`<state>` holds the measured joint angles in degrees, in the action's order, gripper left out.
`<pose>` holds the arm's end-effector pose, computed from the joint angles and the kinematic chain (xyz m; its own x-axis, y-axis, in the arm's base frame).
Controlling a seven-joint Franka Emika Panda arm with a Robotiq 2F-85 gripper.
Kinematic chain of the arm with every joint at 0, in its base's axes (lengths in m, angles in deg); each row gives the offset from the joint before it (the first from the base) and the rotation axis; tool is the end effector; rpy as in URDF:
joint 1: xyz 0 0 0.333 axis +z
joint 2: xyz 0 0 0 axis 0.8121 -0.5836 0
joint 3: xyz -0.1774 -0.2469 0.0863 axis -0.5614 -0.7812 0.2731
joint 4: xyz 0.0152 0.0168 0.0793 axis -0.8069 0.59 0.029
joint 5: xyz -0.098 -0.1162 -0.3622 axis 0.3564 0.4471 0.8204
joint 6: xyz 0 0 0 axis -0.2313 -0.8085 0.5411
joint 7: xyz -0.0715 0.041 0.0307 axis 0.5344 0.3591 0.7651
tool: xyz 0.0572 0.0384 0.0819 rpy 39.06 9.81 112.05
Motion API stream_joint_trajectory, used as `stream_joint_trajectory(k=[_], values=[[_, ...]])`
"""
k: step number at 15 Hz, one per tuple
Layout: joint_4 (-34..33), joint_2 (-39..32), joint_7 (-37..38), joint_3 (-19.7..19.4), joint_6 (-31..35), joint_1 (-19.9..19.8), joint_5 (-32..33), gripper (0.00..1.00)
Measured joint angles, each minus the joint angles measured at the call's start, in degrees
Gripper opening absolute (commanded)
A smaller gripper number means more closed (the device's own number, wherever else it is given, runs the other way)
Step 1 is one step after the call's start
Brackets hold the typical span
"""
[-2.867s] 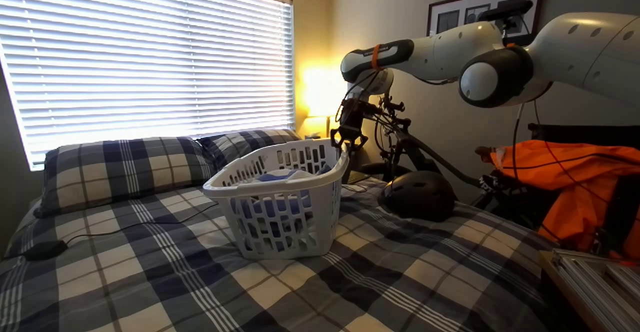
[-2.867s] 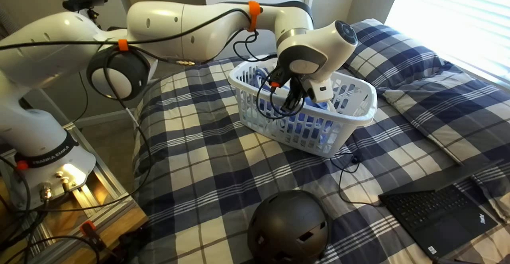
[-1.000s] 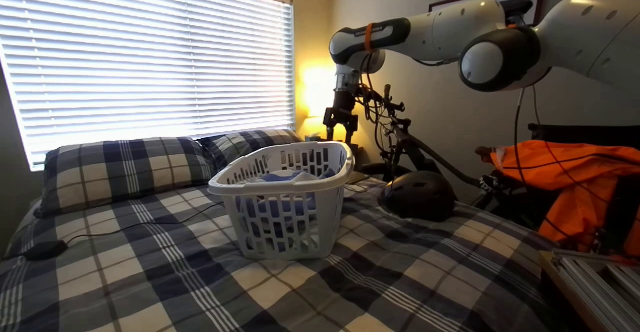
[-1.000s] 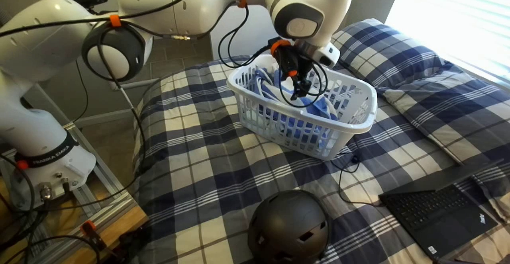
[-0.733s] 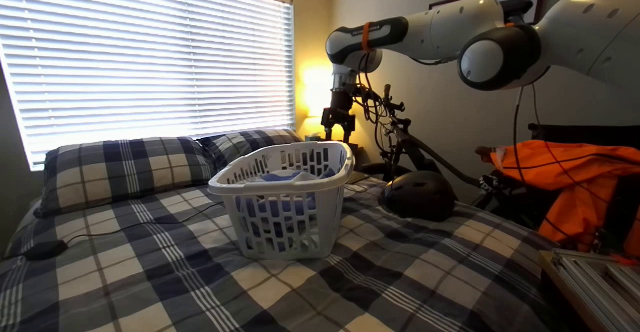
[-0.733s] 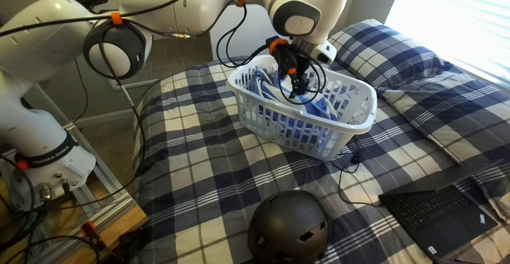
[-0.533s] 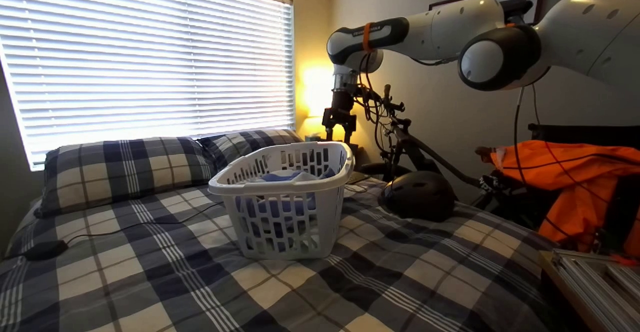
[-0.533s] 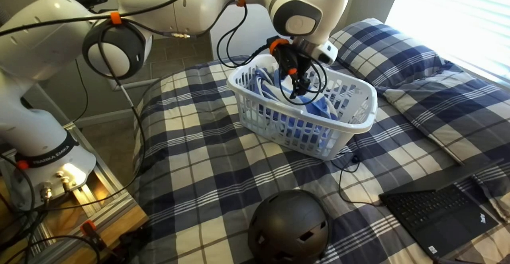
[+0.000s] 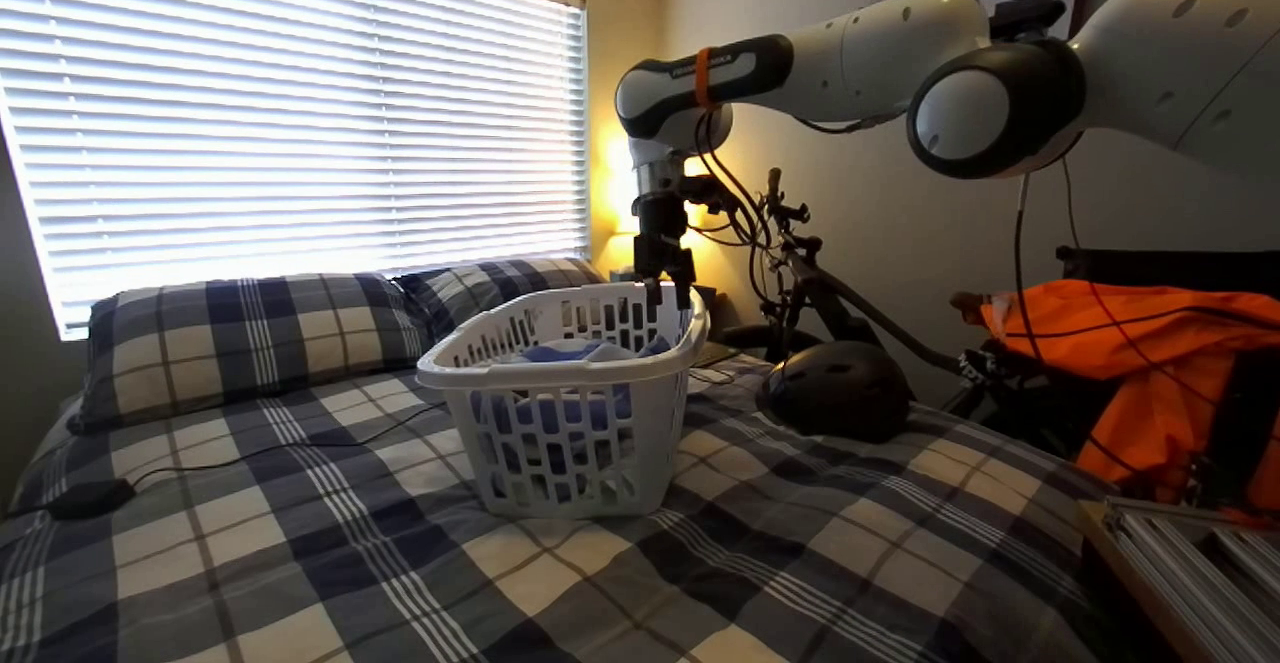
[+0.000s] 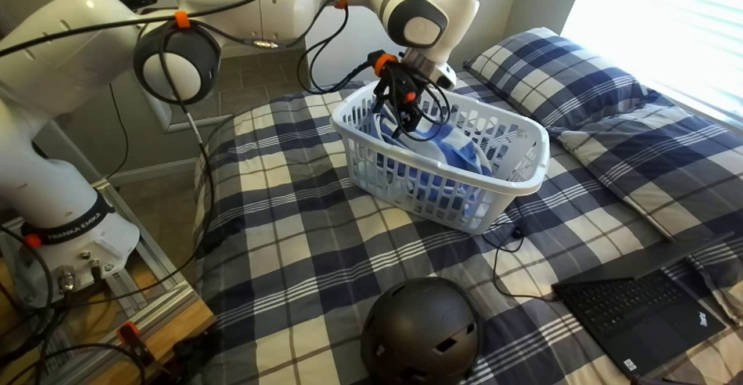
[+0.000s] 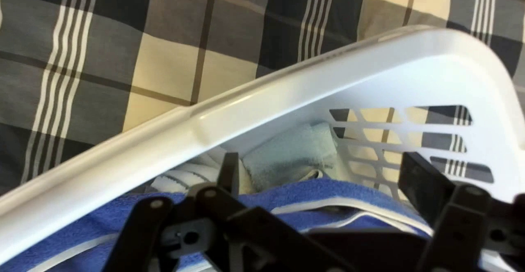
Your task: Move the laundry basket to the right
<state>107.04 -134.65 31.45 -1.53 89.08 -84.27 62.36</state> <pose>0.6558 -0.3740 0.3270 0.9396 -0.2118 -0.2689 -0.2784 -0.9299 -0.2402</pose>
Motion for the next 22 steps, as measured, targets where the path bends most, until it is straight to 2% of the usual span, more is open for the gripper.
stream_joint_trajectory(k=[5,11,17,22], values=[[3.1,2.4,-2.7,-2.4,-2.0,7.4,9.1,1.0],[12.9,7.6,-10.8,-2.5,-3.5,12.5,14.4,1.0],[26.0,14.8,-22.8,-0.9,10.1,15.8,15.4,1.0],[36.9,21.2,-29.6,2.4,17.8,16.3,14.3,1.0]])
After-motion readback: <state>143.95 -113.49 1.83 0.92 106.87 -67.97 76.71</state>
